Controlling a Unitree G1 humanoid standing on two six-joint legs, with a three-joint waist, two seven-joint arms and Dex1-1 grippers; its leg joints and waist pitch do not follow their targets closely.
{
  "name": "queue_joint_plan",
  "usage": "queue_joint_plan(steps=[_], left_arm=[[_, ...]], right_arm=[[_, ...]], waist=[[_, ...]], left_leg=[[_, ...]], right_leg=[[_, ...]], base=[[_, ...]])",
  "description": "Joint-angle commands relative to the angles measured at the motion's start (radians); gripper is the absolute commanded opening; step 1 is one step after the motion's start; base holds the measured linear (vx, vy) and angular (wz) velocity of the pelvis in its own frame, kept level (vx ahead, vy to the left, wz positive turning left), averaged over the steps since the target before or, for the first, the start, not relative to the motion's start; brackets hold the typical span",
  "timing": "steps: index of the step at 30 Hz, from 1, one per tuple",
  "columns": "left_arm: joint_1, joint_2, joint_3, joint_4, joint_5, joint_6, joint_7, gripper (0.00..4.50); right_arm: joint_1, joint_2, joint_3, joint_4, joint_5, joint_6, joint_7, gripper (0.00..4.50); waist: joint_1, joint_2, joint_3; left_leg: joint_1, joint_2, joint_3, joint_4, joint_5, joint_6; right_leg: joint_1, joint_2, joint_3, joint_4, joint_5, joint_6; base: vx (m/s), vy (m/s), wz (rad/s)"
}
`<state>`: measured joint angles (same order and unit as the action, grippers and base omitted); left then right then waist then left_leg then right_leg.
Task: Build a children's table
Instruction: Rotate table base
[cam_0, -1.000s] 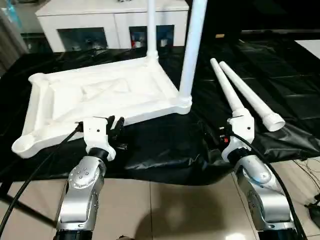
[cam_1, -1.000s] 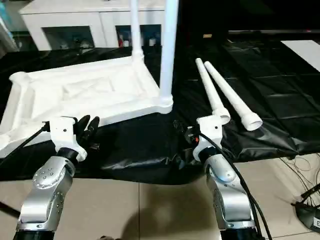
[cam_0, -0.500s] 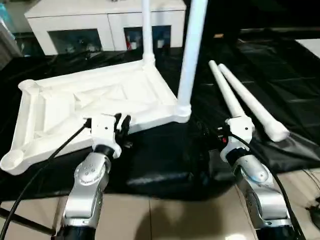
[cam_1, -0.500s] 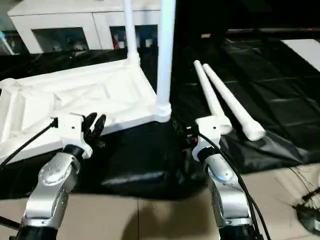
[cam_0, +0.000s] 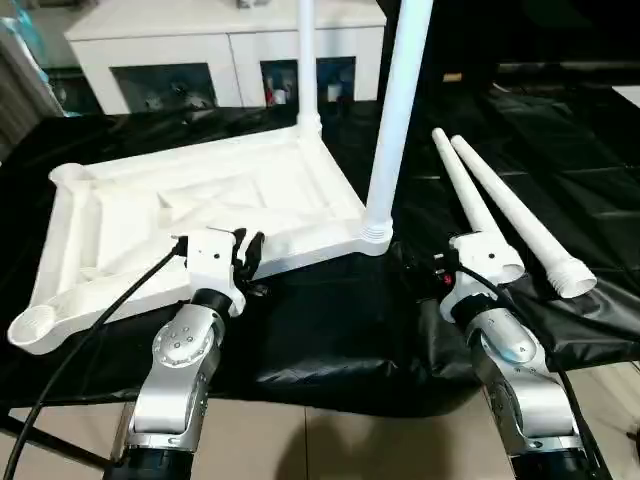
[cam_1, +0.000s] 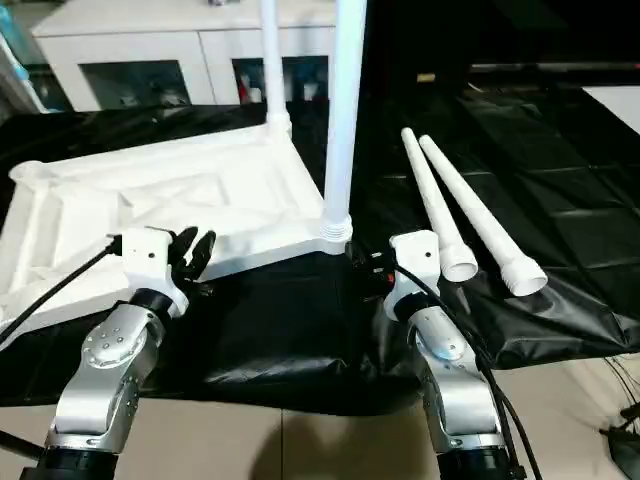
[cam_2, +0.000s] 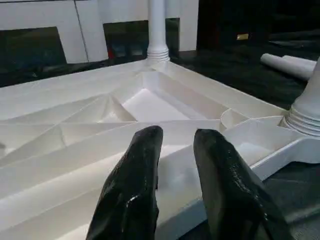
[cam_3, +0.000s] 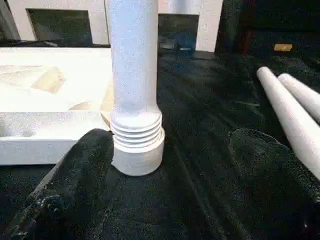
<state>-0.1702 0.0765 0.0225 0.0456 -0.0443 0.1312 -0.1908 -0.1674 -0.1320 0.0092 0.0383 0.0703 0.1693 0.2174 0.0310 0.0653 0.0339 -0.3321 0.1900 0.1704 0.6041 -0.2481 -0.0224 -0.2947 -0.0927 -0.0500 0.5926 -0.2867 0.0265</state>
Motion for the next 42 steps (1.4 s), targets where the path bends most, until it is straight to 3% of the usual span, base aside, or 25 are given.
queue_joint_plan(steps=[1, 8, 9, 10, 11, 13, 14, 15, 16, 18, 19, 21, 23, 26, 27, 28, 29, 30, 31, 32, 34, 36, 38, 42], left_arm=[[-0.021, 0.004, 0.003, 0.006, -0.007, -0.002, 0.002, 1.39], [-0.017, -0.011, 0.020, 0.017, -0.034, 0.005, 0.007, 1.39], [-0.015, -0.014, 0.022, 0.018, -0.036, 0.004, 0.010, 1.39], [-0.014, -0.016, 0.024, 0.018, -0.038, 0.003, 0.013, 1.39], [-0.011, -0.021, 0.027, 0.016, -0.040, 0.003, 0.018, 1.39], [-0.001, -0.027, 0.030, 0.008, -0.044, 0.002, 0.026, 1.39], [0.010, -0.028, 0.028, -0.001, -0.044, 0.000, 0.029, 1.39], [0.016, -0.029, 0.028, -0.006, -0.044, 0.000, 0.031, 1.39], [0.016, -0.029, 0.028, -0.006, -0.044, 0.000, 0.031, 1.39], [0.024, -0.032, 0.030, -0.016, -0.044, 0.000, 0.039, 1.39], [0.027, -0.033, 0.030, -0.019, -0.044, 0.000, 0.041, 1.39], [0.036, -0.031, 0.030, -0.028, -0.041, -0.003, 0.041, 1.39], [0.040, -0.027, 0.025, -0.033, -0.037, -0.005, 0.042, 1.39], [0.041, -0.024, 0.021, -0.035, -0.034, -0.004, 0.042, 1.39], [0.041, -0.021, 0.016, -0.040, -0.035, 0.001, 0.036, 1.39], [0.041, -0.021, 0.015, -0.041, -0.036, 0.002, 0.035, 1.39], [0.041, -0.018, 0.012, -0.044, -0.038, 0.006, 0.029, 1.39], [0.040, -0.016, 0.011, -0.044, -0.038, 0.007, 0.027, 1.39], [0.040, -0.016, 0.011, -0.044, -0.039, 0.008, 0.026, 1.39], [0.038, -0.014, 0.011, -0.042, -0.040, 0.009, 0.024, 1.39], [0.034, -0.012, 0.009, -0.040, -0.041, 0.011, 0.020, 1.39], [0.028, -0.009, 0.007, -0.035, -0.043, 0.013, 0.015, 1.39], [0.026, -0.009, 0.004, -0.033, -0.045, 0.014, 0.012, 1.39], [0.020, -0.007, 0.007, -0.028, -0.049, 0.018, 0.009, 1.39]], right_arm=[[-0.020, -0.002, 0.004, 0.005, 0.001, -0.006, 0.001, 4.04], [-0.029, -0.012, 0.003, 0.008, -0.002, -0.005, 0.011, 4.04], [-0.031, -0.014, 0.002, 0.011, -0.002, -0.005, 0.014, 4.04], [-0.032, -0.016, 0.001, 0.013, -0.002, -0.006, 0.016, 4.04], [-0.034, -0.019, 0.001, 0.016, -0.001, -0.006, 0.021, 4.04], [-0.037, -0.026, 0.002, 0.021, 0.000, -0.005, 0.032, 4.04], [-0.041, -0.030, 0.004, 0.025, 0.001, -0.004, 0.040, 4.04], [-0.044, -0.031, 0.006, 0.027, 0.001, -0.003, 0.043, 4.04], [-0.044, -0.031, 0.006, 0.027, 0.001, -0.003, 0.043, 4.04], [-0.052, -0.033, 0.010, 0.036, 0.003, -0.002, 0.050, 4.04], [-0.055, -0.033, 0.011, 0.039, 0.003, -0.002, 0.053, 4.04], [-0.053, -0.030, 0.018, 0.043, 0.002, -0.003, 0.057, 4.04], [-0.049, -0.026, 0.022, 0.048, 0.001, -0.007, 0.060, 4.04], [-0.046, -0.023, 0.023, 0.052, 0.001, -0.009, 0.060, 4.04], [-0.041, -0.018, 0.022, 0.052, 0.002, -0.009, 0.058, 4.04], [-0.040, -0.018, 0.022, 0.052, 0.002, -0.009, 0.058, 4.04], [-0.037, -0.016, 0.021, 0.051, 0.002, -0.010, 0.056, 4.04], [-0.036, -0.016, 0.021, 0.051, 0.002, -0.011, 0.054, 4.04], [-0.035, -0.015, 0.020, 0.051, 0.003, -0.012, 0.053, 4.04], [-0.033, -0.015, 0.018, 0.049, 0.004, -0.013, 0.048, 4.04], [-0.029, -0.014, 0.015, 0.047, 0.005, -0.014, 0.044, 4.04], [-0.023, -0.012, 0.011, 0.044, 0.003, -0.015, 0.039, 4.04], [-0.017, -0.013, 0.010, 0.042, 0.001, -0.017, 0.037, 4.04], [-0.013, -0.019, 0.013, 0.039, -0.008, -0.024, 0.035, 4.04]], waist=[[-0.005, -0.008, -0.065], [-0.007, -0.010, -0.071], [-0.007, -0.028, -0.071], [-0.004, -0.019, -0.072], [-0.005, -0.018, -0.073], [-0.004, -0.039, -0.073], [-0.001, -0.035, -0.072], [-0.004, -0.048, -0.073], [-0.003, -0.040, -0.073], [-0.007, -0.054, -0.071], [-0.007, -0.051, -0.071], [-0.005, -0.060, -0.069], [-0.006, -0.058, -0.067], [-0.005, -0.062, -0.069], [-0.002, -0.053, -0.068], [-0.002, -0.058, -0.069], [-0.001, -0.045, -0.069], [-0.004, -0.053, -0.070], [-0.004, -0.052, -0.069], [-0.004, -0.039, -0.067], [-0.006, -0.045, -0.064], [-0.007, -0.037, -0.067], [-0.007, -0.039, -0.071], [-0.005, -0.037, -0.076]], left_leg=[[0.007, -0.001, 0.001, -0.057, -0.008, 0.183], [0.006, -0.008, -0.003, -0.055, 0.011, 0.188], [-0.001, -0.010, -0.002, -0.052, 0.016, 0.197], [-0.001, -0.012, -0.001, -0.052, 0.023, 0.202], [0.000, -0.011, -0.002, -0.052, 0.027, 0.204], [0.000, -0.009, -0.003, -0.052, 0.034, 0.217], [0.001, -0.008, -0.003, -0.053, 0.034, 0.222], [0.001, -0.007, -0.004, -0.053, 0.035, 0.225], [0.009, -0.003, -0.006, -0.056, 0.040, 0.228], [0.019, 0.004, -0.009, -0.058, 0.037, 0.241], [0.019, 0.005, -0.009, -0.058, 0.035, 0.243], [0.018, 0.005, -0.005, -0.058, 0.023, 0.236], [0.025, 0.009, -0.007, -0.063, 0.013, 0.228], [0.023, 0.005, -0.008, -0.061, 0.022, 0.223], [0.024, 0.004, -0.008, -0.063, 0.016, 0.216], [0.022, 0.004, -0.009, -0.063, 0.016, 0.211], [0.022, 0.003, -0.010, -0.064, 0.019, 0.207], [0.025, 0.004, -0.013, -0.065, 0.017, 0.204], [0.024, 0.003, -0.013, -0.064, 0.017, 0.205], [0.026, 0.000, -0.013, -0.066, 0.006, 0.197], [0.028, 0.002, -0.012, -0.070, -0.028, 0.178], [0.030, 0.000, -0.012, -0.071, -0.035, 0.159], [0.028, -0.005, -0.014, -0.067, -0.010, 0.166], [0.022, -0.015, -0.019, -0.058, 0.045, 0.209]], right_leg=[[0.059, 0.000, 0.008, -0.054, 0.005, -0.241], [0.068, 0.005, 0.008, -0.052, 0.039, -0.215], [0.074, 0.007, 0.011, -0.052, 0.047, -0.211], [0.073, 0.005, 0.011, -0.053, 0.045, -0.206], [0.072, 0.006, 0.010, -0.053, 0.046, -0.203], [0.073, 0.007, 0.009, -0.052, 0.050, -0.198], [0.070, 0.006, 0.008, -0.052, 0.037, -0.191], [0.070, 0.008, 0.008, -0.053, 0.038, -0.188], [0.065, 0.007, 0.004, -0.051, 0.033, -0.186], [0.058, 0.006, 0.000, -0.049, 0.029, -0.195], [0.058, 0.004, -0.001, -0.047, 0.026, -0.199], [0.060, 0.000, 0.000, -0.054, 0.004, -0.211], [0.058, -0.002, -0.006, -0.056, -0.015, -0.218], [0.066, -0.001, -0.006, -0.059, -0.005, -0.210], [0.066, -0.002, -0.006, -0.060, -0.010, -0.210], [0.070, -0.001, -0.006, -0.061, -0.007, -0.209], [0.070, -0.001, -0.007, -0.060, -0.007, -0.208], [0.072, 0.003, -0.009, -0.060, -0.002, -0.204], [0.073, 0.002, -0.009, -0.061, -0.002, -0.202], [0.073, 0.002, -0.010, -0.064, -0.014, -0.200], [0.077, 0.001, -0.009, -0.068, -0.039, -0.208], [0.082, 0.003, -0.008, -0.070, -0.034, -0.209], [0.087, 0.007, -0.007, -0.066, 0.010, -0.203], [0.095, 0.013, -0.007, -0.061, 0.068, -0.180]], base=[[0.000, 0.000, 0.00], [0.000, 0.000, 0.00], [0.000, 0.000, 0.00], [0.000, 0.000, 0.00], [0.000, 0.000, 0.00], [0.000, 0.000, 0.00], [0.000, 0.000, 0.00], [0.000, 0.000, 0.00], [0.000, 0.000, 0.00], [0.000, 0.000, 0.00], [0.000, 0.000, 0.00], [0.000, 0.000, 0.00], [0.000, 0.000, 0.00], [0.000, 0.000, 0.00], [0.000, 0.000, 0.00], [0.000, 0.000, 0.00], [0.000, 0.000, 0.00], [0.000, 0.000, 0.00], [0.000, 0.000, 0.00], [0.000, 0.000, 0.00], [0.000, 0.000, 0.00], [0.000, 0.000, 0.00], [0.000, 0.000, 0.00], [0.000, 0.000, 0.00]])
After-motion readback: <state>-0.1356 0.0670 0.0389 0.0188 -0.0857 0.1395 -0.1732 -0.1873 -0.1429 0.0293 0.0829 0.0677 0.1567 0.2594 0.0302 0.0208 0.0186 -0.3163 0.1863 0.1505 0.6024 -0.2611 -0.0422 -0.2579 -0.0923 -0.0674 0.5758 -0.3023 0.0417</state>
